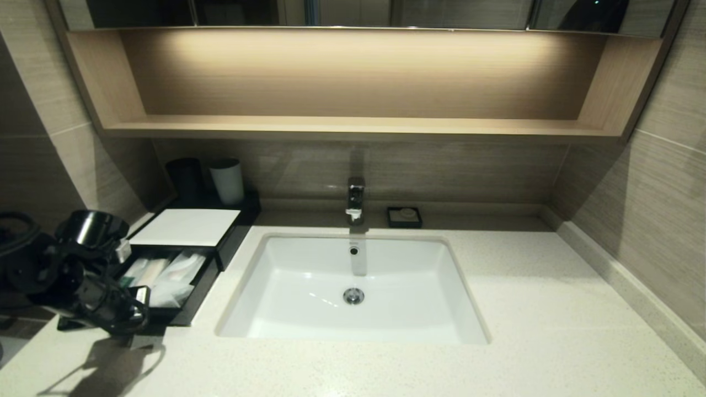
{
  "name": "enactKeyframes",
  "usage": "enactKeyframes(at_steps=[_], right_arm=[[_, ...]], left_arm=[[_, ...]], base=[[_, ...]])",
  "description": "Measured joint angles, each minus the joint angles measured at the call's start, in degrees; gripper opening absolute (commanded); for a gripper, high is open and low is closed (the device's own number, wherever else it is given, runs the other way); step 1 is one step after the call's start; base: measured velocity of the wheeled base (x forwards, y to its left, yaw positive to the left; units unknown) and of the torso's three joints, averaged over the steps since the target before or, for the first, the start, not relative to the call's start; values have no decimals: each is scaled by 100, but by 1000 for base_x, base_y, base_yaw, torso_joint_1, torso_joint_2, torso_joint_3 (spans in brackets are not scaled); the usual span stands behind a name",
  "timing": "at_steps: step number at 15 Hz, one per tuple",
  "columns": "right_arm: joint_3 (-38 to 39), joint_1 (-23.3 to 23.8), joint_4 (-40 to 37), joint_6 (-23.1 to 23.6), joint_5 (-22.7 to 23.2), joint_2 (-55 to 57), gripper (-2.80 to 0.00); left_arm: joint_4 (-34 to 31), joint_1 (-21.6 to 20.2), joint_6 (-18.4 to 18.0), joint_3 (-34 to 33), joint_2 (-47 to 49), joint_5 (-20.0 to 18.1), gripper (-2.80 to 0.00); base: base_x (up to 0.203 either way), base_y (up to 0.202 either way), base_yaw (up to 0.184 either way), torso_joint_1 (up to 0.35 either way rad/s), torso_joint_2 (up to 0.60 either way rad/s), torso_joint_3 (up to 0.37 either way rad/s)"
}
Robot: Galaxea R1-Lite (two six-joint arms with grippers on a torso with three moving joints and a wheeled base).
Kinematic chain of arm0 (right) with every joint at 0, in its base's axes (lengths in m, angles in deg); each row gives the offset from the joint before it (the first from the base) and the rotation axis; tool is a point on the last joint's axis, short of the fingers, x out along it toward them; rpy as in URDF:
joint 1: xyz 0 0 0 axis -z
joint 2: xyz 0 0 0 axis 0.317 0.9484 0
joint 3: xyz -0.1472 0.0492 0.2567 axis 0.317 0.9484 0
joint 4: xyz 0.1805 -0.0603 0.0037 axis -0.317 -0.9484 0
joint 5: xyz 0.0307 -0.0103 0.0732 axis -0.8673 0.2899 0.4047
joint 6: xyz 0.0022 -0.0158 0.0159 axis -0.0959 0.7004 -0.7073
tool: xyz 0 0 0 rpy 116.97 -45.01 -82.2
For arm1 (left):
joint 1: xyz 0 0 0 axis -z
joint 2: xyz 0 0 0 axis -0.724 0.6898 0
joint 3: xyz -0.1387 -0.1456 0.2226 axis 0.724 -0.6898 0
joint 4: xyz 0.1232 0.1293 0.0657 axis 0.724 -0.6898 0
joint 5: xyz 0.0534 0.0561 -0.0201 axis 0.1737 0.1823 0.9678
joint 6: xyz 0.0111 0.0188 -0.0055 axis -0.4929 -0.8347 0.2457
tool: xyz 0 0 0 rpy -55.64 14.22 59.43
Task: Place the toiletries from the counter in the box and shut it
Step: Close the drawer
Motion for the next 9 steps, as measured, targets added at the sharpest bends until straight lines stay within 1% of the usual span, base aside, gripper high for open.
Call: enactKeyframes(at_steps=[9], right_arm=[[0,0,-2,0,0,0,-280]], left_arm=[[70,5,-4,159,121,0,-280]], base=[[0,0,0,0,0,0]])
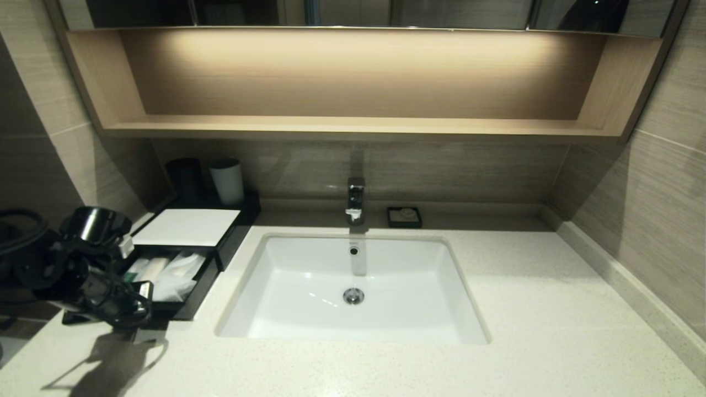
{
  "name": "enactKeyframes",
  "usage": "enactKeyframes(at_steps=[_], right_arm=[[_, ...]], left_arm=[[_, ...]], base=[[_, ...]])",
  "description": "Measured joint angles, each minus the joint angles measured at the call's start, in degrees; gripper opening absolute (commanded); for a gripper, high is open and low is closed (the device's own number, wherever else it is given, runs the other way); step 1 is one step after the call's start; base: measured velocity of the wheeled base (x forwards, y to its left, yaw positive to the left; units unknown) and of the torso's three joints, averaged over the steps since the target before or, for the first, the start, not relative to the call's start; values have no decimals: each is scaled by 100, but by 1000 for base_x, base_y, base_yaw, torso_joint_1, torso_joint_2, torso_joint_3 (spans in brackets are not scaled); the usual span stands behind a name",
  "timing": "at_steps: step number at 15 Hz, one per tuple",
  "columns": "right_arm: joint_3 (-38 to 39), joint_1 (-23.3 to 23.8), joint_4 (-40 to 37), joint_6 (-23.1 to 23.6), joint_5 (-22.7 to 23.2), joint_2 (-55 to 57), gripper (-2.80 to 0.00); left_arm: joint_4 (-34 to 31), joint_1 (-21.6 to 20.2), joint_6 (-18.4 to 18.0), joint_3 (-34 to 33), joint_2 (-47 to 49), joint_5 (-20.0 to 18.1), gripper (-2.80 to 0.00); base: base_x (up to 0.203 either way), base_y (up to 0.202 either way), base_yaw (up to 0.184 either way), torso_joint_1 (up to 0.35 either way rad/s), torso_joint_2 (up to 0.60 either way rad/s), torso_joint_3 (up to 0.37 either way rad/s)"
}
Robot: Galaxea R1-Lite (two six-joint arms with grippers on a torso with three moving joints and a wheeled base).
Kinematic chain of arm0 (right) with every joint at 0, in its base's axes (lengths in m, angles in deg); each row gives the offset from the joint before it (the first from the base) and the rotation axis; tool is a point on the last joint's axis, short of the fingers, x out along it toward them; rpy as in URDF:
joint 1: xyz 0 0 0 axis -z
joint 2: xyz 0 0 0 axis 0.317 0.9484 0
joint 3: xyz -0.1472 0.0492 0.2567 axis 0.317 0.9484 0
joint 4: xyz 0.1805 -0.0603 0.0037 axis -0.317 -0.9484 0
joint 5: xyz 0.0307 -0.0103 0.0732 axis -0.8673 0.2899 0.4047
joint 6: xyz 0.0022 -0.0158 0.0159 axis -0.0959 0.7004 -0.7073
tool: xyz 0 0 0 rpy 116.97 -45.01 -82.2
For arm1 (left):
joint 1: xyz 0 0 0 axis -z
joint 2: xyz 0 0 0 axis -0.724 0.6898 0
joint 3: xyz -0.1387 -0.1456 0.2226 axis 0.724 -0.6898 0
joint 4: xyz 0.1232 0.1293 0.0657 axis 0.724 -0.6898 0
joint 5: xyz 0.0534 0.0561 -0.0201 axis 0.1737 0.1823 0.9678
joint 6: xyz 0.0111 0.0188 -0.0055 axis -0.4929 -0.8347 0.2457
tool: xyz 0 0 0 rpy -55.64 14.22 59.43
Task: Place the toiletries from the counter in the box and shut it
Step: Close the drawer
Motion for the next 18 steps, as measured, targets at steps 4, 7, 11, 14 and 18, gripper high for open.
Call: enactKeyframes(at_steps=[4,7,11,14,18], right_arm=[[0,0,-2,0,0,0,-280],[0,0,-2,-2,-1,0,-280],[0,0,-2,0,0,0,-280],[0,0,0,0,0,0,-280],[0,0,0,0,0,0,-280]], left_arm=[[9,-2,-7,114,78,-17,-280],[125,1,-8,240,172,-28,-280],[242,69,-3,304,260,-34,-280],[418,128,-7,351,372,-36,-280],[560,135,-5,424,504,-39,-280]], base=[[0,0,0,0,0,0],[0,0,0,0,0,0],[0,0,0,0,0,0],[0,0,0,0,0,0],[0,0,0,0,0,0]])
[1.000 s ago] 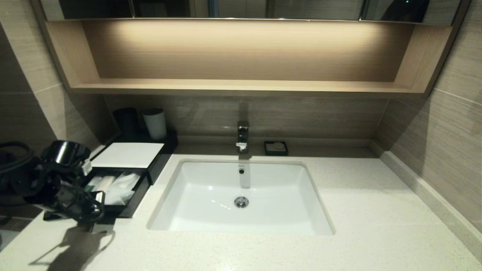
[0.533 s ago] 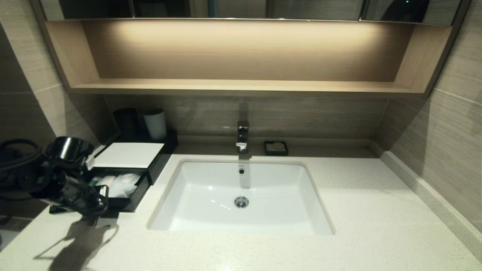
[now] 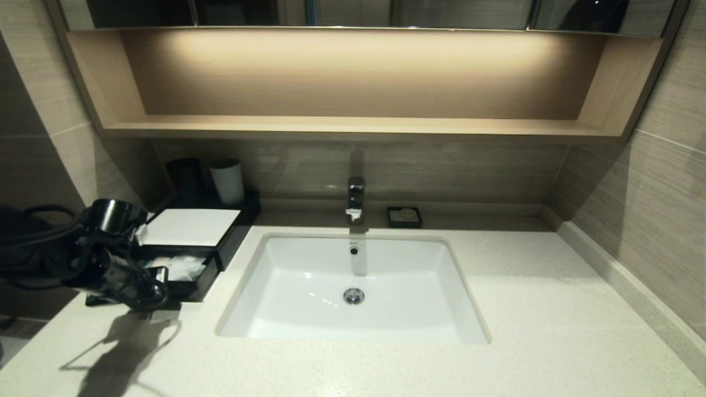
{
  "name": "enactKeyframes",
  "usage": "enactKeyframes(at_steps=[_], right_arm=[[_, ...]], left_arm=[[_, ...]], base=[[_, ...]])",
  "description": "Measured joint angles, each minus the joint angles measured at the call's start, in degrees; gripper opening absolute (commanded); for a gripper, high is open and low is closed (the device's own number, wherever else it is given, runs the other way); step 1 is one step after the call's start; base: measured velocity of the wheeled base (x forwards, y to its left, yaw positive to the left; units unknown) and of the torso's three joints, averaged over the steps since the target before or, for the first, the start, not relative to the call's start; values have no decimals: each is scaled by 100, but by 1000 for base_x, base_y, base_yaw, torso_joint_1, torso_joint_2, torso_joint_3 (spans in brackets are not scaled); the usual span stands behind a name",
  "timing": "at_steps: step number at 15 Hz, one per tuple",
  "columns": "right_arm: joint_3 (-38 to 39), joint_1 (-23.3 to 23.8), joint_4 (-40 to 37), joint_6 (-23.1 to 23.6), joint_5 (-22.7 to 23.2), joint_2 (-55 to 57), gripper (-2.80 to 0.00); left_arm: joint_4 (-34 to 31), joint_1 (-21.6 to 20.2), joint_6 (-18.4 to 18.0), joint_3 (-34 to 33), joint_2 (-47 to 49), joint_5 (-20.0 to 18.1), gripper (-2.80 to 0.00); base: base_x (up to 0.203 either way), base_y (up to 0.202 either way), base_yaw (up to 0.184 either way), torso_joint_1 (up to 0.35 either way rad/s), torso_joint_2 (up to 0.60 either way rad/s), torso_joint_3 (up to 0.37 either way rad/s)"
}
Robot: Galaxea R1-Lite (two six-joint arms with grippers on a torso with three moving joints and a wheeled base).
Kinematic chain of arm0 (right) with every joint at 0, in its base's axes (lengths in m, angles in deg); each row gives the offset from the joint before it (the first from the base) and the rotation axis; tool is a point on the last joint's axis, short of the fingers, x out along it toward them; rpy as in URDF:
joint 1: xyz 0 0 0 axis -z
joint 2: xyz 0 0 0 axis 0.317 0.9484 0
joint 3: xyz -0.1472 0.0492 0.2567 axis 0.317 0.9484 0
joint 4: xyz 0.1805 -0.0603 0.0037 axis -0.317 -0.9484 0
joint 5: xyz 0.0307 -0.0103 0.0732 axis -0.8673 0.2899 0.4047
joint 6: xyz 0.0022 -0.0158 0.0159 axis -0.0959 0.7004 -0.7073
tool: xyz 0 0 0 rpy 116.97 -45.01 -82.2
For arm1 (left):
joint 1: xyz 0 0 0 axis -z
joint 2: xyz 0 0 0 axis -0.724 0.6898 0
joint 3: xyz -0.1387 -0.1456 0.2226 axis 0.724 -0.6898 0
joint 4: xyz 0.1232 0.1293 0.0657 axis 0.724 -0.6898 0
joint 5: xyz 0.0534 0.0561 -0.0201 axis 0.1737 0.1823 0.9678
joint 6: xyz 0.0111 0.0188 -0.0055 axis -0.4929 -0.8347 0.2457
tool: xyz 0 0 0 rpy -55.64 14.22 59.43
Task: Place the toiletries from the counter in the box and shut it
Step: Close the drawer
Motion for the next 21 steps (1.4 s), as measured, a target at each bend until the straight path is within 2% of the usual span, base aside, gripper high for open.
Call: enactKeyframes(at_steps=[9,21], right_arm=[[0,0,0,0,0,0,-280],[0,0,0,0,0,0,-280]], left_arm=[[425,4,4,138,187,-11,-280],[433,4,12,428,352,-7,-280]], base=[[0,0,0,0,0,0],[0,0,0,0,0,0]])
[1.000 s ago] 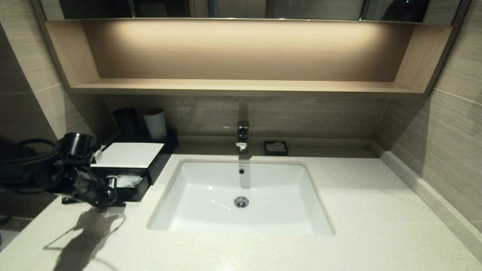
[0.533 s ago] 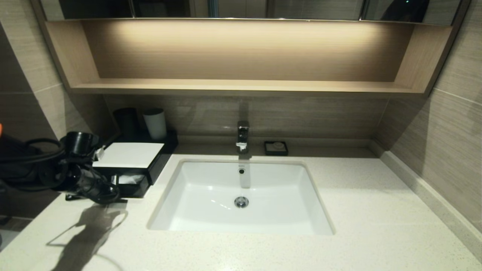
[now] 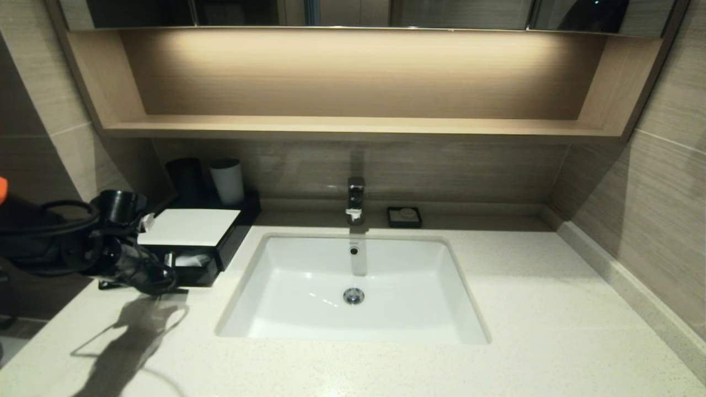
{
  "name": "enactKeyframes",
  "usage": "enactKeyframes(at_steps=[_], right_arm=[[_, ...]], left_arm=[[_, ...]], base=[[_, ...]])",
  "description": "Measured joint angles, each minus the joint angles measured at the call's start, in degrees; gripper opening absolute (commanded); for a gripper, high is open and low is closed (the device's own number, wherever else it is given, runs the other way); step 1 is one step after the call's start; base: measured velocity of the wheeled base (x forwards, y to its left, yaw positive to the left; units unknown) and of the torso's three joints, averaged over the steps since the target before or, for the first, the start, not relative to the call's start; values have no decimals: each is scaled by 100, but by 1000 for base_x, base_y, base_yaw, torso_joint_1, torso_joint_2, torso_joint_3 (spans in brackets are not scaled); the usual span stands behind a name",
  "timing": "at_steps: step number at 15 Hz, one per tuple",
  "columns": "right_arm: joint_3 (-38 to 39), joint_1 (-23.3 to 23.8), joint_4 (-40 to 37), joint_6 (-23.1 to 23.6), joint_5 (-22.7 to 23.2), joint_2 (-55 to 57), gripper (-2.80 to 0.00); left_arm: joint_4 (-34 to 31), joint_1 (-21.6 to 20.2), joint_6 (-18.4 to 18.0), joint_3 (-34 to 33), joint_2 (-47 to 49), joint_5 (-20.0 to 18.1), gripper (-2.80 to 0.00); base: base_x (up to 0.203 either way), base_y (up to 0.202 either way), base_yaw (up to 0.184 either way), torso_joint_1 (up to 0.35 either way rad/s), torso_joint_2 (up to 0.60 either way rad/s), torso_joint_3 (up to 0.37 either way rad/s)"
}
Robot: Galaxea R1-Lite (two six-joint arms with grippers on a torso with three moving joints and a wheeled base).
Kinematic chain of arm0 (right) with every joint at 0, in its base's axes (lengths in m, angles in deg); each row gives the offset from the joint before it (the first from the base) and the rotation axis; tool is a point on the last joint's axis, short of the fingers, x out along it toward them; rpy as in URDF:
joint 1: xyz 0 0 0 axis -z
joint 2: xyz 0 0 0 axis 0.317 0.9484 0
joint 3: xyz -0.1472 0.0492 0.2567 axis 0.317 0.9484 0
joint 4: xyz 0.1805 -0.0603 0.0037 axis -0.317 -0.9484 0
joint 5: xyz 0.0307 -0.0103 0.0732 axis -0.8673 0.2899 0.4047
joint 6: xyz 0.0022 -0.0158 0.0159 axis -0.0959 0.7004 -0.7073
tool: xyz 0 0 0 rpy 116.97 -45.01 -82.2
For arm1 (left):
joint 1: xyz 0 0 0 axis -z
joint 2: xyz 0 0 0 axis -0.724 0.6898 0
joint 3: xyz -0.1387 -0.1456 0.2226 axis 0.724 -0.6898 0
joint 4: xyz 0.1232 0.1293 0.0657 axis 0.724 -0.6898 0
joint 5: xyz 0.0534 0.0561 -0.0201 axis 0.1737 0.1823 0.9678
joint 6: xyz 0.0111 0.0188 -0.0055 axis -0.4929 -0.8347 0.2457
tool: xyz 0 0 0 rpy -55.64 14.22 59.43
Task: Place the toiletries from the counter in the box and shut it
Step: Close the drawer
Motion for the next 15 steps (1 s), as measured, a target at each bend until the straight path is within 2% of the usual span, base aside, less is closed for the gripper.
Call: enactKeyframes(at_steps=[9,15], right_arm=[[0,0,0,0,3,0,-280],[0,0,0,0,1,0,-280]], left_arm=[[6,13,17,291,254,-10,-280],[124,140,184,375,336,-11,-280]], base=[[0,0,0,0,0,0],[0,0,0,0,0,0]])
